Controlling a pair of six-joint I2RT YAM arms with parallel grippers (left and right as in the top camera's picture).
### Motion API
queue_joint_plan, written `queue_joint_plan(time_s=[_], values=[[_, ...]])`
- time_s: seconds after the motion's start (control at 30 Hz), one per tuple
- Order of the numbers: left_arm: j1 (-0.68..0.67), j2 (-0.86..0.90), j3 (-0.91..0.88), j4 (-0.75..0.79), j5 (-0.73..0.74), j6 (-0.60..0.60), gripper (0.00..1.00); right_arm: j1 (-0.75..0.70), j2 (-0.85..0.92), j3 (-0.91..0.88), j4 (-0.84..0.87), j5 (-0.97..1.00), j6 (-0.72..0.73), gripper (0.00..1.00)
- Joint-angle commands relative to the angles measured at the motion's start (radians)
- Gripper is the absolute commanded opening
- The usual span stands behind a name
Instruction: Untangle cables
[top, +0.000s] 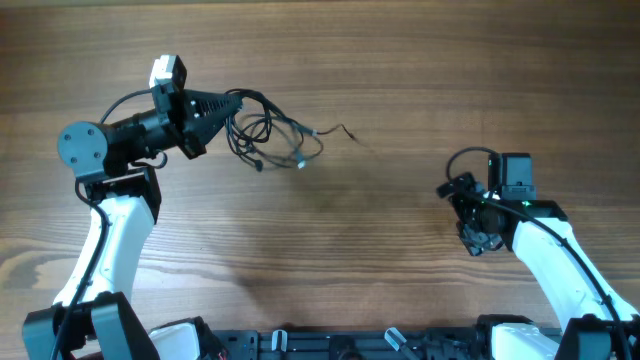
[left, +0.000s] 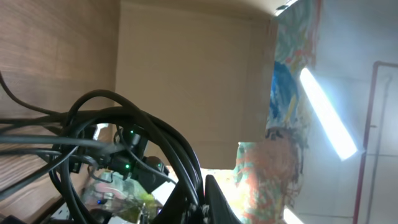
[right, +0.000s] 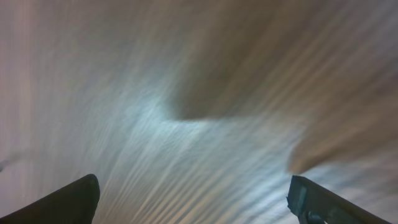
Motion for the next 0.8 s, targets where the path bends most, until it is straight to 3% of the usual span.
queue_joint_plan(time_s=[0.0,0.2,0.43,0.57,0.77], values=[[-0.019,-0.016,0.017,-0.036,-0.084,-0.157,0.04,0.048,-0.003,0.008,0.074,-0.322,-0.291,1.00],[-0.104,-0.016,0.017,-0.294,-0.240,-0.157,0.04,0.214,-0.003,0.008,0.235,-0.526,-0.360,1.00],[-0.194,-0.016,0.017,-0.661,-0.503,-0.158,0.04,0.488,-0.003,0.008,0.525,-0.465,-0.262,0.99],[-0.196,-0.017,0.018,-0.686,-0.550,-0.158,0.04,0.631,-0.019,0.008,0.668,-0.417,-0.213,1.00],[-0.196,-0.051,0.018,-0.679,-0.552,-0.158,0.04,0.792,-0.086,0.008,0.738,-0.274,-0.316,1.00]])
